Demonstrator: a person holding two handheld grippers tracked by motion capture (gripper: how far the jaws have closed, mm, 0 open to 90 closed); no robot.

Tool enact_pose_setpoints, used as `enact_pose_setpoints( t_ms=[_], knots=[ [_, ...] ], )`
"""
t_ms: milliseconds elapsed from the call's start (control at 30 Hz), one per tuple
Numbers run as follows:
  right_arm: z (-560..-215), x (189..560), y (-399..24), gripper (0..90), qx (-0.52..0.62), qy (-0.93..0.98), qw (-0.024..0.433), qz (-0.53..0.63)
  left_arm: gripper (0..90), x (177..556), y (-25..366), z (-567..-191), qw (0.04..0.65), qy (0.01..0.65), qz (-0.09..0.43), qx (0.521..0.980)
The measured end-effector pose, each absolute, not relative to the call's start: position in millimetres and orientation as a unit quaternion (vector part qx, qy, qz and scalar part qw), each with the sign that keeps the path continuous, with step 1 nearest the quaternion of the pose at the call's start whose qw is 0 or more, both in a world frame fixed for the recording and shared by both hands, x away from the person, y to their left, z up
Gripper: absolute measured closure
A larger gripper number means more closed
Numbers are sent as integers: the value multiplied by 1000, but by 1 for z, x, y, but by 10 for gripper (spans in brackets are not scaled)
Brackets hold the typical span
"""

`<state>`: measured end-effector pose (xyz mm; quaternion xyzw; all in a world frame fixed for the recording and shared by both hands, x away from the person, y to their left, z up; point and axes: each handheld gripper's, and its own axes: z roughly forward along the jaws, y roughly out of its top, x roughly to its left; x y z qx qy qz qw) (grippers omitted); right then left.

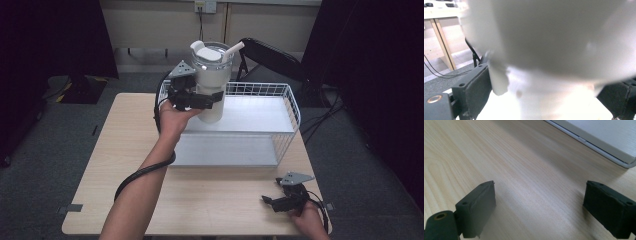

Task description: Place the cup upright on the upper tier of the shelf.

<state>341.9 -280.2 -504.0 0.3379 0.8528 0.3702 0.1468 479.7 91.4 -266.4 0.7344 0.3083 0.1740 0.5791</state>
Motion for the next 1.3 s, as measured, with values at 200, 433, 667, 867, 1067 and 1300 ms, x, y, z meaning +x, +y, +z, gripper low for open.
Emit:
enact_pose_setpoints(
  t_ms=[200,433,667,867,1067,1300],
  knots=[
    [-504,342,-280,99,338,853,147,370,89,476,96,-269,570,300,179,744],
    [-504,342,-280,99,338,853,146,370,112,473,102,-271,566,300,170,749],
    [-504,342,-280,99,338,853,147,370,152,466,111,-272,557,306,167,754],
    [-504,342,-280,99,338,853,147,370,159,457,122,-271,554,304,170,756],
    [-504,342,-280,99,338,853,147,370,161,445,136,-273,548,304,170,761],
    [-504,342,-280,99,338,853,147,370,163,431,154,-276,544,307,166,763]
  ],
)
